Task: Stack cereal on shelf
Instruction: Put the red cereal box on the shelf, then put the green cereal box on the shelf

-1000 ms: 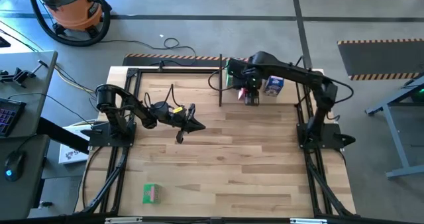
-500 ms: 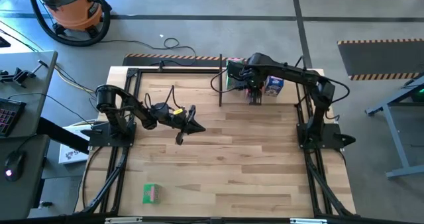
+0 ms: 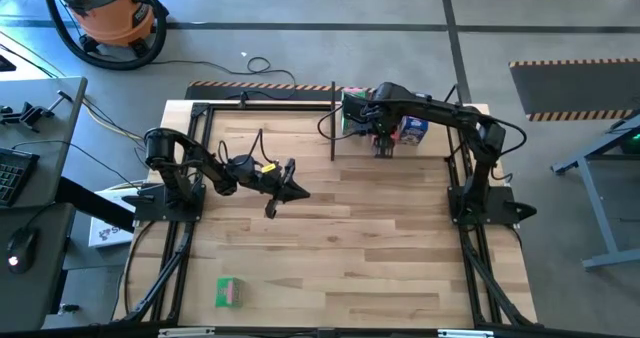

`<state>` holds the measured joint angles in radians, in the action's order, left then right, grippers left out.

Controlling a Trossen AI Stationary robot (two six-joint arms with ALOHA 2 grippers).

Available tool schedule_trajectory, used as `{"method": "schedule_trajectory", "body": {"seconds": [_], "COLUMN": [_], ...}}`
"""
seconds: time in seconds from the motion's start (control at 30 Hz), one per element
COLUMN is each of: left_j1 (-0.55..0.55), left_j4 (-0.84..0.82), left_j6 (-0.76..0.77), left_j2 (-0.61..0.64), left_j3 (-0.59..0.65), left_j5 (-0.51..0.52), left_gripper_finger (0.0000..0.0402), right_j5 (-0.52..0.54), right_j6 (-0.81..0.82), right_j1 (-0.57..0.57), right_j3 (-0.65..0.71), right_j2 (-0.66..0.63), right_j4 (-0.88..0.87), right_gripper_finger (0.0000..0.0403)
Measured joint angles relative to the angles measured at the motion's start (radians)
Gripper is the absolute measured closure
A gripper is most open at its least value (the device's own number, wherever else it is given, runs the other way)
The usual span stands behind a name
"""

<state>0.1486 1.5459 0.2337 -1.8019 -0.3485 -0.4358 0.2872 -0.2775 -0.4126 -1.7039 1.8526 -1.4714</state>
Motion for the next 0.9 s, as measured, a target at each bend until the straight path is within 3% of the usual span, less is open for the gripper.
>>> {"method": "schedule_trajectory", "body": {"seconds": [0.33,0.6,0.77,0.9], "left_j1": [0.0,0.0,0.0,-0.024], "left_j4": [0.0,0.0,-0.002,-0.013], "left_j6": [0.0,0.0,-0.011,-0.032], "left_j2": [0.0,0.0,0.0,-0.001], "left_j3": [0.0,0.0,0.0,0.0], "left_j5": [0.0,0.018,0.067,0.066], "left_gripper_finger": [0.0402,0.0401,0.0402,0.0402], "right_j5": [0.042,0.037,-0.079,-0.104], "right_j6": [0.008,0.046,0.094,0.127], "right_j1": [0.001,0.024,0.069,0.114], "right_j3": [-0.03,-0.236,-0.262,-0.059], "right_j2": [0.0,-0.001,-0.076,-0.232], "right_j4": [-0.002,-0.093,-0.053,0.137], "right_gripper_finger": [0.0171,0.0178,0.0241,0.0332]}}
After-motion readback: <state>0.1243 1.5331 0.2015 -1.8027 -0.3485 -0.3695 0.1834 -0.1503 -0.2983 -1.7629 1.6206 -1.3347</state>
